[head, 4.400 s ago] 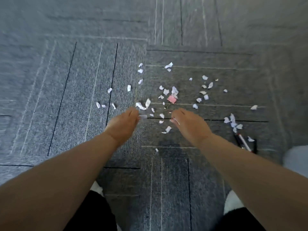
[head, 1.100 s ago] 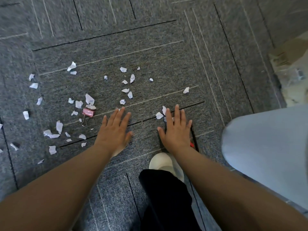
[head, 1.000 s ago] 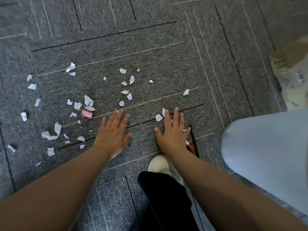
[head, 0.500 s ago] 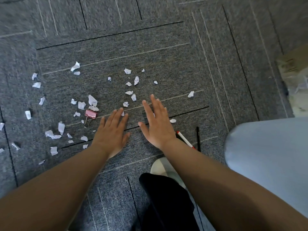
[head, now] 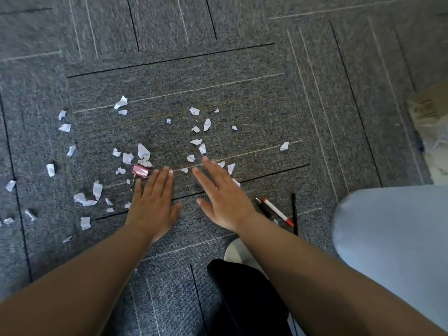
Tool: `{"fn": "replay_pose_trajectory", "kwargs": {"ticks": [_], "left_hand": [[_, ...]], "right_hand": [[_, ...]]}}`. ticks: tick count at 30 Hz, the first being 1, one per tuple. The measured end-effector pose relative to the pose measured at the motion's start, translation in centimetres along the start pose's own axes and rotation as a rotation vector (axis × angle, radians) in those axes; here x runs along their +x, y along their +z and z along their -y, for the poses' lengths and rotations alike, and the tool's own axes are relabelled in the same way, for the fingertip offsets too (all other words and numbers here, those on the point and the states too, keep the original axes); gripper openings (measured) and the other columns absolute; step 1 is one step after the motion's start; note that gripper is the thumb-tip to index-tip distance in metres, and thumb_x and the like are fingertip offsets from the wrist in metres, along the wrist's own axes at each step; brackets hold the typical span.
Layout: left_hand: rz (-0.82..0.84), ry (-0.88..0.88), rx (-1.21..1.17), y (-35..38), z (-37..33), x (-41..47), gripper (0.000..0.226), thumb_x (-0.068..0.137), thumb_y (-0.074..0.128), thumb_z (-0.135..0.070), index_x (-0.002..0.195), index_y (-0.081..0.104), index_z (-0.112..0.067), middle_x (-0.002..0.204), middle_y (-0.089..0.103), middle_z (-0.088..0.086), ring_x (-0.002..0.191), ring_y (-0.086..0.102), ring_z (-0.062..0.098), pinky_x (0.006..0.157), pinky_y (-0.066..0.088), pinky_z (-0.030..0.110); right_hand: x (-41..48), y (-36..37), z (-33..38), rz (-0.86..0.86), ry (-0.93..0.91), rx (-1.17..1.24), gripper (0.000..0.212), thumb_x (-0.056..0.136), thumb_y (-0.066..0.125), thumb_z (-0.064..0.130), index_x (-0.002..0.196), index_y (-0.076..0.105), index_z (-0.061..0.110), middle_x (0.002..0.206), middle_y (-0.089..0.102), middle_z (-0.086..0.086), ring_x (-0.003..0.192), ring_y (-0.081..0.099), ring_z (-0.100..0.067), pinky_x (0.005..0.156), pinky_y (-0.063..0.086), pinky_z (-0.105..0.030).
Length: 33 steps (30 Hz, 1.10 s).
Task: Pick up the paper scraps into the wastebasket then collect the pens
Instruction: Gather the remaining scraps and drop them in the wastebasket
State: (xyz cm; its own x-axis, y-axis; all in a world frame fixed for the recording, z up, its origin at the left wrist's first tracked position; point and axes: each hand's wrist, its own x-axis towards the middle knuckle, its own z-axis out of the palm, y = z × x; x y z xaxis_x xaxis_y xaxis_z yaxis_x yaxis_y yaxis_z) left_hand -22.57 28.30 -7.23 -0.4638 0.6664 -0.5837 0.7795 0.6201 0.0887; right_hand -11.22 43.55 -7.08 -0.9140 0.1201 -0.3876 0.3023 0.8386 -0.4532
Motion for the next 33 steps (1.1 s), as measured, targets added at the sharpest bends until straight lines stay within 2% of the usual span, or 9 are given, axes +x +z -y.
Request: {"fn": "replay_pose_trajectory", "kwargs": {"ticks": [2, 5, 7, 12, 15, 21, 25, 28, 33], "left_hand": [[-0.039, -0.007, -0.013, -0.1, 0.5, 0.0, 0.070, 0.094, 0.024, -0.047, 0.136, -0.021, -0.014, 0.151, -0.022, 0.008, 0.138, -0.021, 0.020, 0.113, -0.007, 0.046], [-0.066, 0.001, -0.015, -0.4, 1.0, 0.2, 0.069, 0.095, 0.027, -0.046, 0.134, -0.022, -0.018, 0.147, -0.028, 0.005, 0.133, -0.026, 0.018, 0.112, -0.010, 0.045], [-0.053, 0.019, -0.020, -0.6, 0.8, 0.5, 0.069, 0.095, 0.026, -0.046, 0.133, -0.025, -0.019, 0.144, -0.031, 0.003, 0.132, -0.029, 0.017, 0.112, -0.009, 0.044], [-0.009, 0.082, -0.031, -1.2, -0.1, 1.3, 0.069, 0.095, 0.024, -0.046, 0.133, -0.026, -0.018, 0.142, -0.034, 0.005, 0.133, -0.028, 0.019, 0.111, -0.009, 0.039], [0.019, 0.093, -0.034, -1.1, 0.0, 1.7, 0.070, 0.095, 0.025, -0.046, 0.133, -0.027, -0.016, 0.142, -0.034, 0.005, 0.132, -0.028, 0.018, 0.111, -0.009, 0.038], [0.038, 0.073, -0.016, -0.8, 1.1, 1.7, 0.070, 0.096, 0.023, -0.045, 0.132, -0.027, -0.012, 0.141, -0.035, 0.007, 0.131, -0.029, 0.016, 0.112, -0.011, 0.037], [0.041, 0.039, 0.012, -0.9, 2.1, 1.4, 0.068, 0.096, 0.021, -0.046, 0.133, -0.025, -0.013, 0.141, -0.034, 0.005, 0.132, -0.029, 0.016, 0.109, -0.015, 0.041], [0.032, 0.019, 0.049, -0.8, 3.0, 1.2, 0.069, 0.096, 0.020, -0.047, 0.140, -0.018, -0.010, 0.145, -0.031, 0.005, 0.135, -0.026, 0.017, 0.112, -0.011, 0.045], [0.001, -0.014, 0.041, -1.0, 4.4, 0.6, 0.068, 0.096, 0.022, -0.046, 0.143, -0.012, -0.012, 0.150, -0.024, 0.005, 0.133, -0.030, 0.016, 0.106, -0.017, 0.048]], "right_hand": [[-0.1, -0.4, -1.8, -0.087, 0.089, -0.074, 0.064, 0.094, 0.027, 0.044, 0.145, -0.007, 0.025, 0.155, -0.010, -0.012, 0.140, -0.010, -0.027, 0.116, 0.005, -0.046], [-0.2, -1.6, -5.5, -0.128, 0.483, -0.099, 0.069, 0.095, 0.026, 0.048, 0.145, -0.014, 0.021, 0.152, -0.023, -0.011, 0.138, -0.020, -0.028, 0.111, -0.010, -0.044], [-0.1, -2.6, -7.4, -0.139, 0.661, -0.088, 0.071, 0.095, 0.026, 0.051, 0.145, -0.013, 0.019, 0.152, -0.023, -0.012, 0.139, -0.018, -0.033, 0.111, -0.008, -0.046], [1.4, -3.2, -8.1, -0.092, 0.799, 0.047, 0.078, 0.093, 0.028, 0.054, 0.145, -0.014, 0.015, 0.151, -0.023, -0.017, 0.136, -0.017, -0.044, 0.112, -0.002, -0.051], [2.2, -2.3, -5.7, -0.067, 0.677, 0.031, 0.079, 0.093, 0.027, 0.054, 0.140, -0.022, 0.014, 0.148, -0.026, -0.015, 0.136, -0.023, -0.035, 0.110, -0.007, -0.045], [2.3, -0.9, -1.6, 0.012, 0.088, -0.019, 0.066, 0.097, 0.026, 0.045, 0.146, -0.009, 0.020, 0.154, -0.018, -0.004, 0.138, -0.019, -0.018, 0.117, 0.000, -0.039], [3.6, -1.5, -3.5, -0.115, 0.404, -0.020, 0.071, 0.095, 0.025, 0.049, 0.145, -0.013, 0.018, 0.152, -0.023, -0.007, 0.138, -0.021, -0.022, 0.115, -0.005, -0.041], [5.6, -2.9, -5.1, -0.042, 0.591, -0.027, 0.078, 0.094, 0.027, 0.053, 0.145, -0.014, 0.011, 0.152, -0.023, -0.011, 0.139, -0.020, -0.025, 0.115, -0.003, -0.044], [7.7, -2.8, -0.6, 0.051, 0.317, 0.086, 0.075, 0.096, 0.031, 0.047, 0.145, -0.014, 0.011, 0.152, -0.023, -0.006, 0.138, -0.022, -0.020, 0.116, -0.002, -0.040]]}}
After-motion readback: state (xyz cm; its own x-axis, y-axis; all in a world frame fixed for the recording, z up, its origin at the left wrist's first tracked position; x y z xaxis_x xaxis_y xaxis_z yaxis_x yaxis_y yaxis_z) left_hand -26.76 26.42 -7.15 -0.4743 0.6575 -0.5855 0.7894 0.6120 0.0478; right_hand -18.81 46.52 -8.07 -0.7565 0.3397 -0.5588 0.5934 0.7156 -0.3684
